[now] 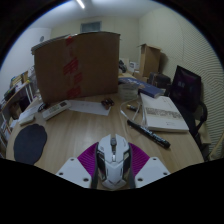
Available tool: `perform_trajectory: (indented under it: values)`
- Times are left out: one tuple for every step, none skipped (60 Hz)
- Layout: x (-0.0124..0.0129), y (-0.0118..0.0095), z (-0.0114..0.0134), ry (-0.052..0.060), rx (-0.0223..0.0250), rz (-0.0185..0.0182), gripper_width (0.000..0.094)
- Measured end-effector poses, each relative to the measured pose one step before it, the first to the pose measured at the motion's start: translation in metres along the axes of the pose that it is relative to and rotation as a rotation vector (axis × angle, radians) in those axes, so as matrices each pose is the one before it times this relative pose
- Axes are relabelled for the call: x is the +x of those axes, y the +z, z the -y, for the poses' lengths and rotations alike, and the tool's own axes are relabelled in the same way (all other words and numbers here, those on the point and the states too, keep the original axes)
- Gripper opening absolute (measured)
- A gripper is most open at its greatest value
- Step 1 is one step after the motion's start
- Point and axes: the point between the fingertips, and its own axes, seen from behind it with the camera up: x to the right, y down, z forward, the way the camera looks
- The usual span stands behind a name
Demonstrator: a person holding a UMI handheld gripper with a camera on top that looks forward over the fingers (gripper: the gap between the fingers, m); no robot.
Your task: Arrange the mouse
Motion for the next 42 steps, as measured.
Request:
perform_trajectory:
  values:
    - [-0.00010,-0.00004,-0.00008,0.0031,-0.00334,-0.00239,0.0421]
    - [0.00013,-0.00005,0.00045,0.0045,-0.00172,-0.00260,0.0423]
    - [0.00014,-0.00031,0.00019,0.0060,-0.00354,-0.00231,0.0408]
    - [0.00013,-0.00072,-0.00016,0.0073,-0.00604,-0.00252,0.0404]
    - [0.00005,-0.00042,-0.00002,0.0076,-0.01047,-0.00467,0.0398]
    - [0.00027,-0.00260,0.00006,0.0058,-0.01021,-0.00638,0.0395]
    - [0.00083,-0.00295,0.00297,0.0069,0.00239,-0.00689,0.0395]
    - [0.00052,-0.00414,0.00666,0.0055,0.01481,-0.00695,0.0396]
    - [0.00002,-0.00517,0.00905,0.0053,0.02338,-0.00664,0.0395]
    - [-0.00060,-0.00603,0.01080,0.0040,0.02552,-0.00527,0.0395]
    - [-0.00135,-0.00624,0.01136,0.0057,0.02425,-0.00438,0.0395]
    - [-0.00270,-0.00685,0.01256,0.0068,0.02525,-0.00148,0.0397]
    - [-0.00443,-0.00727,0.01312,0.0071,0.02651,0.00238,0.0395]
    - [-0.00517,-0.00711,0.01410,0.0091,0.02658,0.00388,0.0396]
    - [-0.00657,-0.00690,0.01405,0.0099,0.02747,0.00478,0.0397]
    - [-0.00914,-0.00850,0.01511,0.0073,0.02411,0.00747,0.0395]
    - [-0.00885,-0.00644,0.01168,0.0043,0.02442,0.00933,0.0396]
    - [-0.01058,-0.00531,0.01145,0.0034,0.02289,0.00896,0.0397]
    - [-0.01286,-0.00492,0.01109,0.0036,0.02424,0.00865,0.0396]
    - [-0.01254,-0.00369,0.01011,0.0025,0.02174,0.01011,0.0395]
    - [-0.01320,-0.00294,0.00846,0.0019,0.01860,0.01206,0.0396]
    - [-0.01720,-0.00103,0.00809,0.0003,0.01290,0.01395,0.0395]
    - [-0.01377,-0.00056,0.00534,-0.0011,0.00843,0.01428,0.0394]
    - [-0.01478,-0.00028,0.00168,-0.0015,0.00590,0.01485,0.0395]
    - [-0.01525,-0.00038,-0.00109,-0.0023,0.00501,0.01395,0.0395]
    - [-0.01340,0.00229,0.00015,-0.0028,0.00143,0.01331,0.0395]
    - [-0.01451,0.00095,-0.00543,-0.0048,-0.00151,0.01227,0.0396]
    - [-0.01354,0.00240,-0.00563,-0.0046,-0.00702,0.01090,0.0392]
    - [-0.01255,0.00262,-0.00826,-0.0046,-0.01254,0.00863,0.0394]
    - [-0.01144,0.00320,-0.01024,-0.0051,-0.01747,0.00710,0.0393]
    - [-0.01390,0.00323,-0.01334,-0.0057,-0.01883,0.00580,0.0391]
    - [-0.00999,0.00553,-0.00872,-0.0036,-0.02464,0.00602,0.0392]
    - [-0.00989,0.00393,-0.01328,-0.0041,-0.02520,0.00616,0.0393]
    - [-0.00918,0.00185,-0.01626,-0.0047,-0.02404,0.00601,0.0392]
    - [-0.00739,0.00518,-0.00916,-0.0025,-0.02390,0.00452,0.0391]
    - [-0.00649,0.00359,-0.01198,-0.0037,-0.02183,0.00226,0.0393]
    - [-0.00609,0.00247,-0.01484,-0.0039,-0.02063,0.00035,0.0391]
    - [-0.00400,0.00372,-0.01065,-0.0020,-0.01901,-0.00045,0.0393]
    - [-0.00367,0.00334,-0.00982,-0.0018,-0.01738,0.00062,0.0395]
    - [-0.00440,0.00435,-0.00914,-0.0018,-0.01551,0.00241,0.0393]
    - [-0.00282,0.00368,-0.00829,0.0011,-0.01379,0.00374,0.0392]
    - [-0.00271,0.00338,-0.00823,0.0023,-0.01659,0.00145,0.0394]
